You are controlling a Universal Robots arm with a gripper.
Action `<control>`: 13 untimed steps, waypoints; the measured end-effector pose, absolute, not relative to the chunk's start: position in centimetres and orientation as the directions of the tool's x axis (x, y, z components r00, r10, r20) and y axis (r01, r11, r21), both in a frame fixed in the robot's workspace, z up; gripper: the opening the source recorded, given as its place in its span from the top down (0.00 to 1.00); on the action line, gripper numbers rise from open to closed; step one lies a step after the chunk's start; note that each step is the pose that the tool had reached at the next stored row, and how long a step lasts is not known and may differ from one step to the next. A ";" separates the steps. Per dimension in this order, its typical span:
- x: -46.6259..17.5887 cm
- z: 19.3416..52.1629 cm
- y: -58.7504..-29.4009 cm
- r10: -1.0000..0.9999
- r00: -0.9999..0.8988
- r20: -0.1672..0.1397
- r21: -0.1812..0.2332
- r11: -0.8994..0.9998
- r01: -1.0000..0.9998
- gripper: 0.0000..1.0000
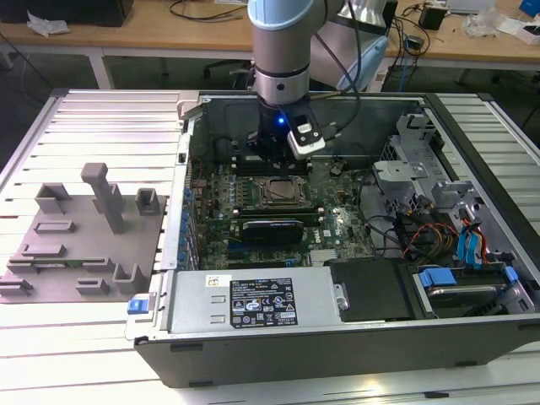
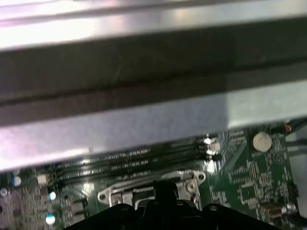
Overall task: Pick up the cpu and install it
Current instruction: 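Install the first cpu locking lever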
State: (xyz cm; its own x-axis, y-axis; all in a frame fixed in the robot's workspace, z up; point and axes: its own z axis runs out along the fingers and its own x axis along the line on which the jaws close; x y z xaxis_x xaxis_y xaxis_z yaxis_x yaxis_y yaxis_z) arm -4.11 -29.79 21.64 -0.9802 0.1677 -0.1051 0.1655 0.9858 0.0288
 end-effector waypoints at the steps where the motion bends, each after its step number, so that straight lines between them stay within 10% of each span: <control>1: -4.1 21.6 -29.8 0.165 -0.981 -0.106 0.003 0.986 0.166 0.89; 3: -4.1 21.6 -29.9 0.159 -0.982 -0.104 -0.055 0.985 0.165 0.89; 13: -4.1 21.6 -32.0 0.161 -0.982 -0.100 -0.041 0.985 0.165 0.89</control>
State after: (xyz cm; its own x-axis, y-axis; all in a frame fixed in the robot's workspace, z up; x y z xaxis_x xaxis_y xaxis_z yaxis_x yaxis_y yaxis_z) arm -4.12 -32.01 21.62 -0.9819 0.1606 -0.1001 0.1653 0.9854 -0.0408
